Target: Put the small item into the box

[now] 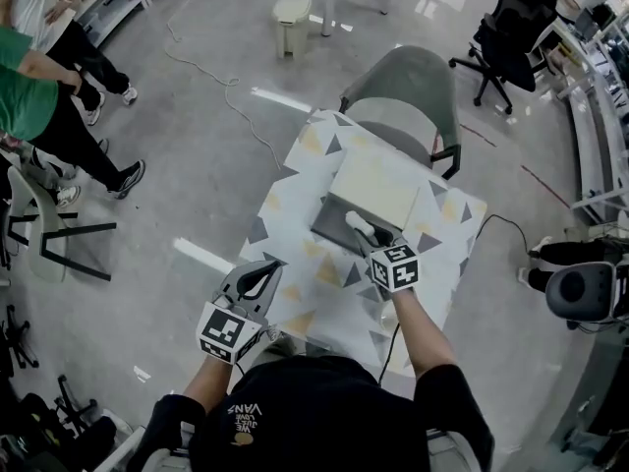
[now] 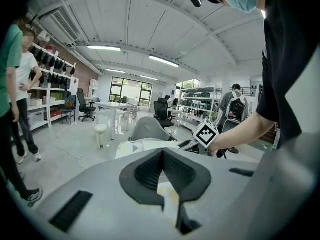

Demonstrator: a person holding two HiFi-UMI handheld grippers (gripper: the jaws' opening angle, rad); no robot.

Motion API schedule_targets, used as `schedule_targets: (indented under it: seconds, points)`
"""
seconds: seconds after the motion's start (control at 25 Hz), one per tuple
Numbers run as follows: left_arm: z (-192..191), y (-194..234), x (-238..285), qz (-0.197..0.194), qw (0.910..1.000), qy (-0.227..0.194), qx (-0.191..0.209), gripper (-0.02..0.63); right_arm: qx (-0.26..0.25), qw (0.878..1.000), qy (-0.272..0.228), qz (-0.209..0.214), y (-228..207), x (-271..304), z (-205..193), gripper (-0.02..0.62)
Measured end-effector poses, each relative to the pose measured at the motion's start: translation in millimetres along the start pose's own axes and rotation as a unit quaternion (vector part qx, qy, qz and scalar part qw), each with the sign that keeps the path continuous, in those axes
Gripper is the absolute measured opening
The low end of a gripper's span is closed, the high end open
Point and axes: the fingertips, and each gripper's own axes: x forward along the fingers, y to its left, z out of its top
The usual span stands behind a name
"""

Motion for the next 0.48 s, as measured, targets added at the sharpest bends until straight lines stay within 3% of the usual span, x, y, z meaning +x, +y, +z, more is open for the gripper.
schedule_targets:
  seconds: [0.48]
  points:
    - [-16, -1, 16, 0.002, 0.9996, 0.027, -0.011, 0.006, 0.002, 0.999, 0.049, 0.019, -9, 62, -26, 0.126]
